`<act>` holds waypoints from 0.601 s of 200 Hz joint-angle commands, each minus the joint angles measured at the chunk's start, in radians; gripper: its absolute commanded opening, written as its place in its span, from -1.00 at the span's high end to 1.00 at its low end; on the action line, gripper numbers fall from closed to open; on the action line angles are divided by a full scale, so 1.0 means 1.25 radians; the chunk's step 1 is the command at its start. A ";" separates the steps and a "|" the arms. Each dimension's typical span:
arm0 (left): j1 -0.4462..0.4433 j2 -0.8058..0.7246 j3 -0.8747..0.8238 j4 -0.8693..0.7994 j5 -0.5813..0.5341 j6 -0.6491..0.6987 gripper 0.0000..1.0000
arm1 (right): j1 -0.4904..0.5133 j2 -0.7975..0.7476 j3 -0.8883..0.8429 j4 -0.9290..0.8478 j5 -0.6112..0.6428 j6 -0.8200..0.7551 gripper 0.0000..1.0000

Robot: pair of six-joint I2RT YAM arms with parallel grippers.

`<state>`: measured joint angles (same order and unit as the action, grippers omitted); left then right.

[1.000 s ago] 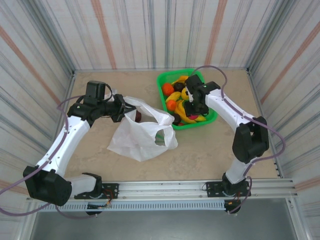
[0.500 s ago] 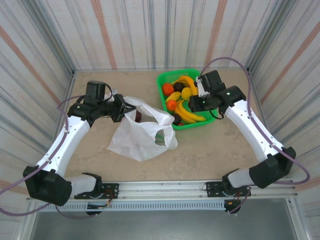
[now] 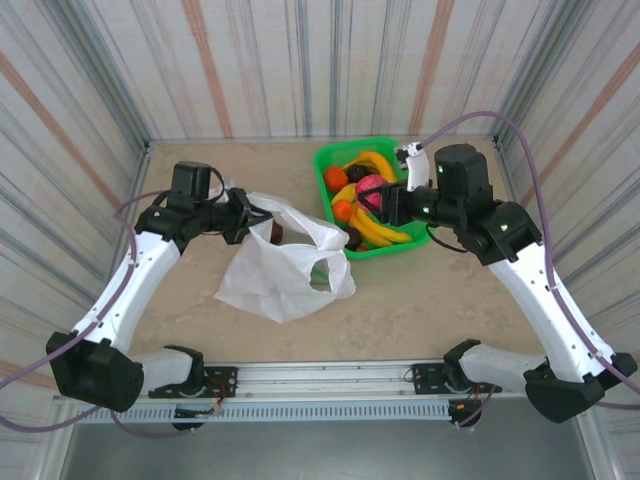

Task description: Place the fake fruits into the plastic bag and tie a complex knot

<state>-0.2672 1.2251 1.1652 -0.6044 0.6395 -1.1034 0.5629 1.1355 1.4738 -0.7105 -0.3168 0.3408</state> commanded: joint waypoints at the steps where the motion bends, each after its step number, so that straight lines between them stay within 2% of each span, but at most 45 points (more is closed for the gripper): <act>1: 0.008 0.001 0.002 0.001 0.015 0.007 0.92 | 0.064 -0.001 0.029 0.074 -0.047 0.027 0.07; 65: 0.008 -0.001 0.001 0.000 0.014 0.008 0.92 | 0.247 0.120 0.086 0.140 -0.030 0.010 0.07; 120: 0.008 -0.005 -0.002 -0.001 0.016 0.015 0.92 | 0.292 0.252 0.165 0.113 -0.004 -0.020 0.07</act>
<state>-0.2672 1.2251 1.1652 -0.6044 0.6395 -1.1030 0.9127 1.4052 1.6268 -0.5579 -0.3439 0.3508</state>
